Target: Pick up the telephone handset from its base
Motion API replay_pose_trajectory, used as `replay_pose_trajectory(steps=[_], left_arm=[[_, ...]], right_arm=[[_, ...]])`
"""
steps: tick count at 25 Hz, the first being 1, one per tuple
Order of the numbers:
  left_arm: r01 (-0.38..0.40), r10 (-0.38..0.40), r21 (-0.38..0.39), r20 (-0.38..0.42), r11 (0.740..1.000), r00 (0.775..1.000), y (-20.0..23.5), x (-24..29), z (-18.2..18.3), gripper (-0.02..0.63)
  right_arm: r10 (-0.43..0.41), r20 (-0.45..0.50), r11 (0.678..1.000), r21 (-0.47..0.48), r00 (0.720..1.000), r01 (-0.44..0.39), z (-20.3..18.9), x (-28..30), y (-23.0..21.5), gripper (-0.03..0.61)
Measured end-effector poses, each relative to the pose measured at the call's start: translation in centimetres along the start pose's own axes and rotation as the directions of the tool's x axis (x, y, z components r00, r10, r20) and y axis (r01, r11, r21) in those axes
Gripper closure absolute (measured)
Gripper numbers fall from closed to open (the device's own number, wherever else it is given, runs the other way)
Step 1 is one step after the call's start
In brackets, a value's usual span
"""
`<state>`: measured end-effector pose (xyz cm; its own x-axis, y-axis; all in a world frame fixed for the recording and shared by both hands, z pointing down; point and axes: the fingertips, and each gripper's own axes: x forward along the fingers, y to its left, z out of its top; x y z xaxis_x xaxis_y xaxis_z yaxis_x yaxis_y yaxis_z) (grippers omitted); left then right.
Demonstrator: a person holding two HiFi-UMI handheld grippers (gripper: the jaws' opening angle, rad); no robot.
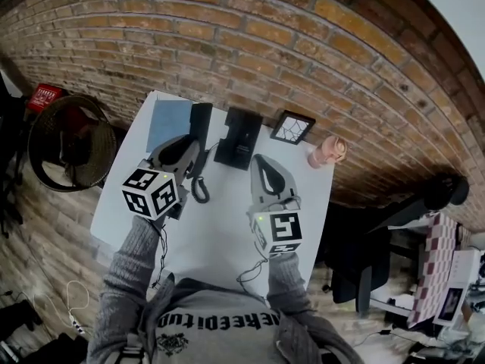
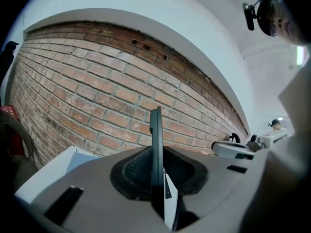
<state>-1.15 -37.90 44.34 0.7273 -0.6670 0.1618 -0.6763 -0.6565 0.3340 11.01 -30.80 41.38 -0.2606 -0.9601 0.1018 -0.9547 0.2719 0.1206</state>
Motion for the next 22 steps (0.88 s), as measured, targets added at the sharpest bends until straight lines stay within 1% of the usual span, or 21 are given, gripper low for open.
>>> replay_pose_trajectory(steps=[8,16,22], left_arm=[[-0.068,0.064,0.058,0.072,0.996,0.995,-1.1,-4.9,2.2,0.546],[-0.146,0.131,0.096,0.151,0.985,0.980,-1.9,-9.9,4.2,0.546],[-0.189,0.169,0.087,0.200,0.978,0.965,-2.1,-13.7,5.3,0.546]], right_arm=[[0.009,0.032,1.000,-0.019,0.999,-0.008,1.9,-1.4,1.2,0.573],[0.027,0.076,0.999,-0.031,0.997,-0.025,4.0,-3.0,2.9,0.574],[0.051,0.099,0.998,-0.039,0.994,-0.048,5.6,-4.2,5.0,0.572]])
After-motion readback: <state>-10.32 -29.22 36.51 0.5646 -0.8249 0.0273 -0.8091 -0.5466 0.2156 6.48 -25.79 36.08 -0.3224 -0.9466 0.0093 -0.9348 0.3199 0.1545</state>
